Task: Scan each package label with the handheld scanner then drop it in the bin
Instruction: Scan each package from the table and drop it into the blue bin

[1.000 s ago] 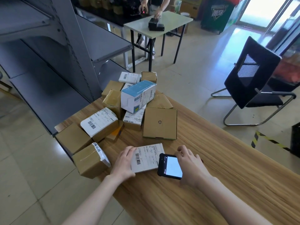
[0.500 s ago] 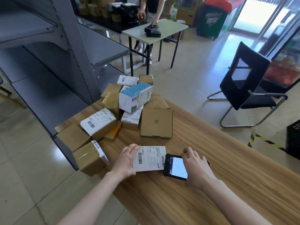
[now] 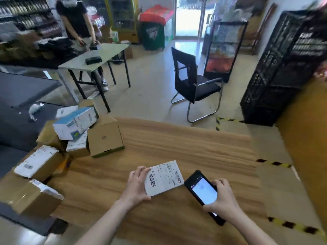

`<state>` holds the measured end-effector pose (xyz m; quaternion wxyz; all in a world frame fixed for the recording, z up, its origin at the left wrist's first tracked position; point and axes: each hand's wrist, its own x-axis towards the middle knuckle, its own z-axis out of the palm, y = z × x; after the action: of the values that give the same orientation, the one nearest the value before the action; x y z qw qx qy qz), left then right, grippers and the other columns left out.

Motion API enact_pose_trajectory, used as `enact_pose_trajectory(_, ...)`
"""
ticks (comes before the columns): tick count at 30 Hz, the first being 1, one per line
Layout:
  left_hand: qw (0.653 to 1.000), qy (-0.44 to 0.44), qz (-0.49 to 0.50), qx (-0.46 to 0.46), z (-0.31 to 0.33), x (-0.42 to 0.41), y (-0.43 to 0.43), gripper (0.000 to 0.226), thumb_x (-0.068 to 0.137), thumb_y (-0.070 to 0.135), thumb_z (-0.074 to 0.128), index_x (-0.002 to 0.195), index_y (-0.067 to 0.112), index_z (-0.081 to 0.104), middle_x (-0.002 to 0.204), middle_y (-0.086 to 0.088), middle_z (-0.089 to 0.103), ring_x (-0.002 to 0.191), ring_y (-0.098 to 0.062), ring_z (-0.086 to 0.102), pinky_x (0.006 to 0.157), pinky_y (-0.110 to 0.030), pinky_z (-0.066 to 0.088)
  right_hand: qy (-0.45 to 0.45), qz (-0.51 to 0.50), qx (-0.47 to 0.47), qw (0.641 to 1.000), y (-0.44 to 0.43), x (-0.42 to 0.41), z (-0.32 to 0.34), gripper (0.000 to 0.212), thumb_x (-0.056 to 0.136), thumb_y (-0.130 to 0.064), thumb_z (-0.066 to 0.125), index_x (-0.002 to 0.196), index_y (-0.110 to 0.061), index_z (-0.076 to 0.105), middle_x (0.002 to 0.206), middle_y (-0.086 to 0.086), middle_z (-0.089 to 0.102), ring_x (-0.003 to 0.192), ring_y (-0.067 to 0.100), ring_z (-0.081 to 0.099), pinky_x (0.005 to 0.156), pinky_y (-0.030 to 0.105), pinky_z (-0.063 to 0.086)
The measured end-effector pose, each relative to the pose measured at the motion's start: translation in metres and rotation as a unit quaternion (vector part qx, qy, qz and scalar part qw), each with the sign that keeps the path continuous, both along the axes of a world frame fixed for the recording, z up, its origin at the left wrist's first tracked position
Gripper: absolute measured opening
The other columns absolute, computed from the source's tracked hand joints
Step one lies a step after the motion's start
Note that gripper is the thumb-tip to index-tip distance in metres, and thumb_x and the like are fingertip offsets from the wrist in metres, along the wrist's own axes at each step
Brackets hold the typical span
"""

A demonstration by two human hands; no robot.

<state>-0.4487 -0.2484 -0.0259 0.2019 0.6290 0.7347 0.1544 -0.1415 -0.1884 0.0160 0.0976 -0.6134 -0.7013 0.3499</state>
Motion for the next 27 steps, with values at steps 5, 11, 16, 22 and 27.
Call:
enact_pose_trajectory(5,0.993,-0.004,-0.115,-0.01,0.001,0.145,0.036,0.105,0.056,0.03,0.086,0.146,0.025,0.032,0.148,0.004,0.025,0.131,-0.02,0.026,0.113,-0.026,0.025,0.056,-0.155,-0.01,0.986,-0.05,0.143,0.0,0.084,0.047,-0.026,0.08,0.123,-0.017,0.043,0.118,-0.007,0.03,0.098,0.007,0.044,0.073,0.021,0.047)
enact_pose_trajectory(11,0.941,0.01,-0.339,-0.007,0.005,0.348,0.058,0.102,0.059,0.039,0.079,0.147,0.023,0.031,0.146,0.002,0.028,0.128,-0.022,0.027,0.11,-0.028,0.024,0.054,-0.369,-0.007,0.928,-0.151,0.298,-0.002,0.088,0.041,-0.032,0.076,0.12,-0.017,0.041,0.116,-0.007,0.026,0.101,0.014,0.045,0.074,0.03,0.053)
enact_pose_trajectory(16,0.863,0.007,-0.506,-0.011,0.013,0.516,0.038,0.107,0.047,0.054,0.068,0.144,0.027,0.032,0.135,0.007,0.033,0.113,-0.02,0.033,0.103,-0.037,0.038,0.012,-0.546,0.007,0.838,-0.263,0.386,-0.003,0.087,0.046,-0.033,0.079,0.123,-0.016,0.041,0.112,-0.008,0.027,0.099,0.012,0.046,0.073,0.025,0.05)
enact_pose_trajectory(22,0.728,0.001,-0.685,-0.008,0.009,0.704,-0.048,0.1,0.046,0.044,0.072,0.139,0.026,0.04,0.128,0.008,0.038,0.109,-0.021,0.038,0.095,-0.03,0.035,-0.004,-0.717,0.018,0.697,-0.4,0.444,-0.003,0.08,0.043,-0.032,0.077,0.117,-0.018,0.048,0.111,-0.005,0.036,0.103,0.015,0.049,0.081,0.028,0.046)
enact_pose_trajectory(27,0.591,0.003,-0.807,-0.011,0.004,0.829,-0.14,0.094,0.055,0.04,0.078,0.139,0.02,0.041,0.123,0.006,0.041,0.113,-0.02,0.036,0.091,-0.029,0.031,-0.006,-0.817,0.024,0.575,-0.495,0.477,-0.007,0.082,0.041,-0.03,0.08,0.117,-0.02,0.051,0.114,-0.001,0.044,0.103,0.014,0.047,0.088,0.027,0.044)
